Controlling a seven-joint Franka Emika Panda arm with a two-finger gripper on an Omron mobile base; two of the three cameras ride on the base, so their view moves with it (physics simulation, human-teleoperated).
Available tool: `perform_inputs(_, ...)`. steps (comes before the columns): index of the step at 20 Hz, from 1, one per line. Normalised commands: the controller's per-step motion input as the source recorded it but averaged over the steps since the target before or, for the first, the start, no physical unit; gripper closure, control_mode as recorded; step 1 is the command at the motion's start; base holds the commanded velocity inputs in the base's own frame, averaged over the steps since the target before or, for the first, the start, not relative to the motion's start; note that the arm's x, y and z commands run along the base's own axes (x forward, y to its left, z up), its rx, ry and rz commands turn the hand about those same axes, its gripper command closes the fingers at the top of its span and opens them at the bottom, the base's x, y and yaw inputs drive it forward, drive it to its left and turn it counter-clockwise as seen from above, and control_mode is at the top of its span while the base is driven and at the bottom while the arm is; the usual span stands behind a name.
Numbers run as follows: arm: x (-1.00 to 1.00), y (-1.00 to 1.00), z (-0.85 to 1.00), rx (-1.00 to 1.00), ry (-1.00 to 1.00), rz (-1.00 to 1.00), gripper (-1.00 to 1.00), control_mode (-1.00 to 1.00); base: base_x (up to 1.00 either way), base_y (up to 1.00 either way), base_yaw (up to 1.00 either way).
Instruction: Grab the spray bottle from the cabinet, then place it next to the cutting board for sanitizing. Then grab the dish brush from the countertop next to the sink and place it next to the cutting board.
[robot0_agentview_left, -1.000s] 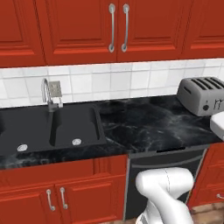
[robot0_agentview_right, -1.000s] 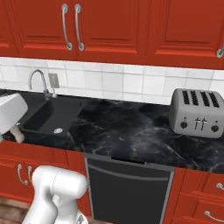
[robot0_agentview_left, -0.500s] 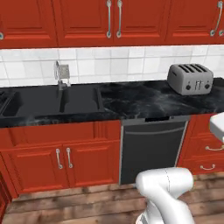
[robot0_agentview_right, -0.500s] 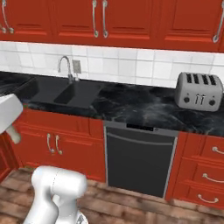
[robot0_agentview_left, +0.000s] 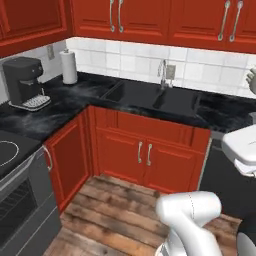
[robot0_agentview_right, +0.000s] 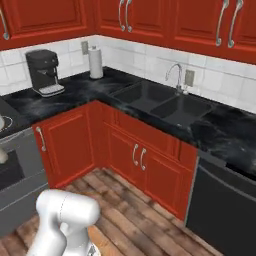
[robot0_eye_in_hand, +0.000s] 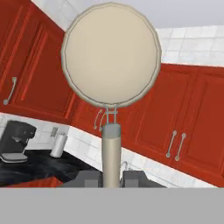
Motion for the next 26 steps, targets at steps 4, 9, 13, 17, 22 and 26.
perform_inputs(4,0.0,0.0,0.0,0.0,0.0,0.0,1.0,1.0,-0.18,0.0,1.0)
perform_inputs(9,0.0,0.0,0.0,0.0,0.0,0.0,1.0,1.0,-0.13,0.0,1.0)
perform_inputs(13,0.0,0.0,0.0,0.0,0.0,0.0,1.0,1.0,-0.17,0.0,0.95)
perform_inputs(17,0.0,0.0,0.0,0.0,0.0,0.0,1.0,1.0,-0.45,0.0,0.86)
perform_inputs(22,0.0,0.0,0.0,0.0,0.0,0.0,1.0,1.0,-0.38,0.18,0.81)
perform_inputs(26,0.0,0.0,0.0,0.0,0.0,0.0,1.0,1.0,0.12,0.65,0.56)
